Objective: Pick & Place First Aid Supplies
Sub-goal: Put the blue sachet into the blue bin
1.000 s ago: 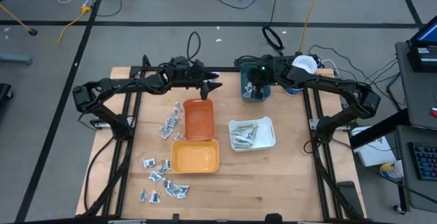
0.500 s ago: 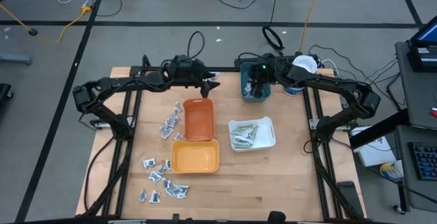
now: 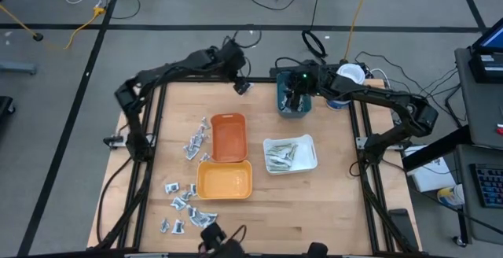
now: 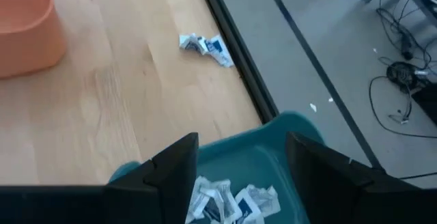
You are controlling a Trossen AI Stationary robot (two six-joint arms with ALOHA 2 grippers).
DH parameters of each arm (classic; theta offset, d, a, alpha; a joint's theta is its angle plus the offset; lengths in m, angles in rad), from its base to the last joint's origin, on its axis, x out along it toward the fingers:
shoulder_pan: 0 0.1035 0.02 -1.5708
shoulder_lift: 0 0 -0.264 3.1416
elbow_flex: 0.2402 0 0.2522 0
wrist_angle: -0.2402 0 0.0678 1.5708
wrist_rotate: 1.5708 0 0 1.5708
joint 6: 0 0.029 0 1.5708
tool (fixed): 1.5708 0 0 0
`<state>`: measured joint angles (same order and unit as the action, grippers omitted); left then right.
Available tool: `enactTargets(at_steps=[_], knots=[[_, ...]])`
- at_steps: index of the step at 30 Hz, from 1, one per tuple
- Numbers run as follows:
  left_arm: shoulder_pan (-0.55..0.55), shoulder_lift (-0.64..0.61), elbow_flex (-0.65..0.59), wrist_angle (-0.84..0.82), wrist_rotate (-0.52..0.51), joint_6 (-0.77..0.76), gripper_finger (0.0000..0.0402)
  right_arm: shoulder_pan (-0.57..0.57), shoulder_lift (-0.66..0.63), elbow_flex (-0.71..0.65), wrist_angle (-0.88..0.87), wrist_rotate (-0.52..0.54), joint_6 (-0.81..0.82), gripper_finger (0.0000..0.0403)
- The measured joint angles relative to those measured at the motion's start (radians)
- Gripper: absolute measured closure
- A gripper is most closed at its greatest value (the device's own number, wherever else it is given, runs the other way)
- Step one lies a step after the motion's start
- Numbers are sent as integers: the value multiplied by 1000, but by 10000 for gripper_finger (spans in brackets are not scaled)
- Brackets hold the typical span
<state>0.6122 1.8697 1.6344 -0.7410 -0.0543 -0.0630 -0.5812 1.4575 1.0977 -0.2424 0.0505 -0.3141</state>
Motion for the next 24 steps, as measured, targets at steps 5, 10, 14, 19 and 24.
enactTargets(at_steps=[5, 10, 14, 19, 24], knots=[[17, 134, 175, -174, -69, -3, 114, 0, -4, 1, 28, 0, 11, 189], [17, 221, 241, -215, -98, -33, 114, 0, -4, 1, 45, -2, 18, 186], [17, 269, 240, -199, -105, -65, 114, 0, -4, 1, 44, -2, 18, 190], [15, 307, 240, -167, -102, -80, 115, 0, -4, 1, 45, -3, 15, 187], [-4, 357, 240, -166, -96, -80, 115, 0, -4, 1, 51, -15, 15, 187]])
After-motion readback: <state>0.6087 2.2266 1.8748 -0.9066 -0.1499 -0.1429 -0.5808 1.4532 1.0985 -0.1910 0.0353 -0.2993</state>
